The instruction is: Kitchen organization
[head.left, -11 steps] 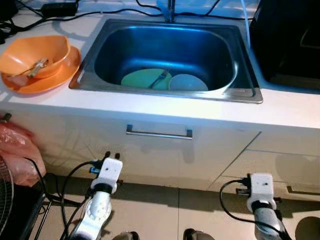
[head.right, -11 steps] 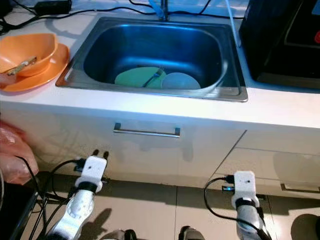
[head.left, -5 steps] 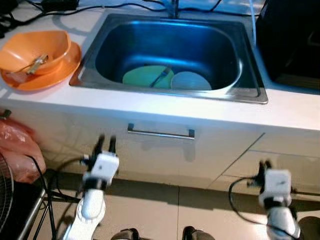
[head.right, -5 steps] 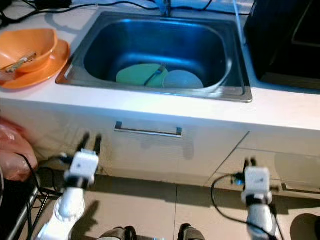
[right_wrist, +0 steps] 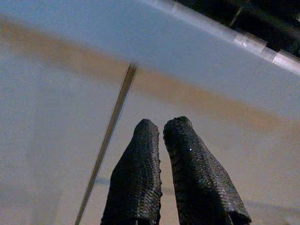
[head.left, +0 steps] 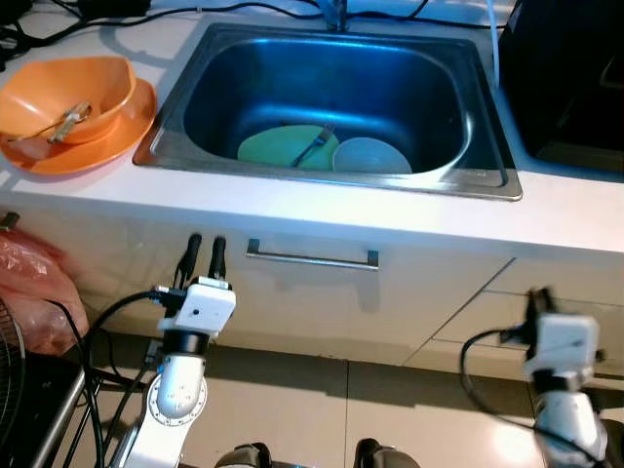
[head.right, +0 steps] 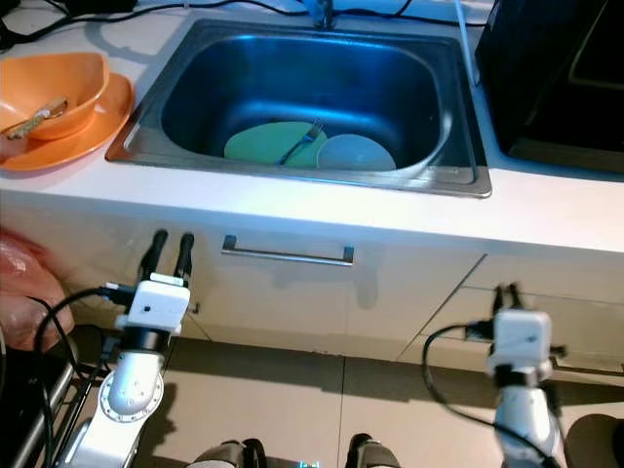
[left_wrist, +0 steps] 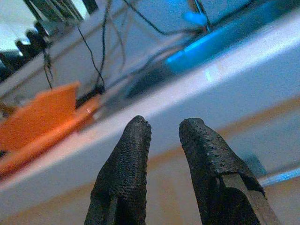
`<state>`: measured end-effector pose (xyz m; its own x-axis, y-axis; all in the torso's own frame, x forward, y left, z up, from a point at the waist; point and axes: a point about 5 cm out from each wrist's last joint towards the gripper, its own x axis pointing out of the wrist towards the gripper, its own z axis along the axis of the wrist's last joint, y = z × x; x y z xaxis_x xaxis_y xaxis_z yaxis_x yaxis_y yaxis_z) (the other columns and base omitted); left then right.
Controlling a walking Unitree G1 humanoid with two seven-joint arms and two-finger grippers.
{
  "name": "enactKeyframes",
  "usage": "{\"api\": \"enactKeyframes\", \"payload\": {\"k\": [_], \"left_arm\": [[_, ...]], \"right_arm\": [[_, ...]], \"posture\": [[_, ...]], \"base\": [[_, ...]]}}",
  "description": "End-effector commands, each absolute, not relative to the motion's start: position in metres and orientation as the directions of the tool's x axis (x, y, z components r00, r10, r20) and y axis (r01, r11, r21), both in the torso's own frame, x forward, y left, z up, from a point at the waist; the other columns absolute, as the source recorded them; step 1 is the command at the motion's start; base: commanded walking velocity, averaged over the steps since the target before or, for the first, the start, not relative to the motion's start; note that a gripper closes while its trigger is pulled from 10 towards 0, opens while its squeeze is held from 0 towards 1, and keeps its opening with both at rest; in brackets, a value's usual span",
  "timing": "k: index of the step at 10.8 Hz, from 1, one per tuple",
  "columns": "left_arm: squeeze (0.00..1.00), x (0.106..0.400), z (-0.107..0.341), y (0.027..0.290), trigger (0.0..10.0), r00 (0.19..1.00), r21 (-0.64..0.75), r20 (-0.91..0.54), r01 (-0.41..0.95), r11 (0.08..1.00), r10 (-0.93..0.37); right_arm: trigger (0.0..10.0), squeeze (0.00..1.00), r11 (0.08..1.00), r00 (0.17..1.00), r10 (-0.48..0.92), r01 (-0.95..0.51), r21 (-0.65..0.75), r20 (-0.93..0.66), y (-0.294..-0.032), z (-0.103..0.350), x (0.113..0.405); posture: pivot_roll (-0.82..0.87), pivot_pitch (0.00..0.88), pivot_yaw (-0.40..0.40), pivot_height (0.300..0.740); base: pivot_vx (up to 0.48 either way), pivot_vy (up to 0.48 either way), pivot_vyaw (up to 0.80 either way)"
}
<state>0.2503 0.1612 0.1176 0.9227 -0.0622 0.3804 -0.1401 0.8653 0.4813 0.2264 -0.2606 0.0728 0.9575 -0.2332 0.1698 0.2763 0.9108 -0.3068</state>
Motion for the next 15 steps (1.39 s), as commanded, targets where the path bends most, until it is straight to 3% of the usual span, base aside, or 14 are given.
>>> {"api": "enactKeyframes", "payload": {"k": [1, 7, 15], "left_arm": [[0.0, 0.25, 0.124, 0.16, 10.0, 0.916, 0.491, 0.395, -0.149, 0.858, -0.067], [0.0, 0.273, 0.163, 0.147, 10.0, 0.875, 0.484, 0.474, -0.16, 0.86, -0.104], [0.0, 0.317, 0.192, 0.164, 10.0, 0.86, 0.389, 0.506, -0.29, 0.875, 0.06]], "right_arm": [[10.0, 0.0, 0.904, 0.948, -0.256, 0.305, -0.3, 0.19, -0.266, 0.081, 0.226], [10.0, 0.0, 0.933, 0.922, -0.203, 0.284, -0.222, 0.329, -0.246, 0.137, 0.261], [10.0, 0.0, 0.988, 0.922, 0.14, -0.107, -0.111, 0.36, -0.15, 0.174, 0.319]], "posture": [[-0.03, 0.184, 0.028, 0.74], [-0.03, 0.167, 0.026, 0.74], [-0.01, 0.135, 0.016, 0.74]], "base": [[0.0, 0.0, 0.0], [0.0, 0.0, 0.0], [0.0, 0.0, 0.0]]}}
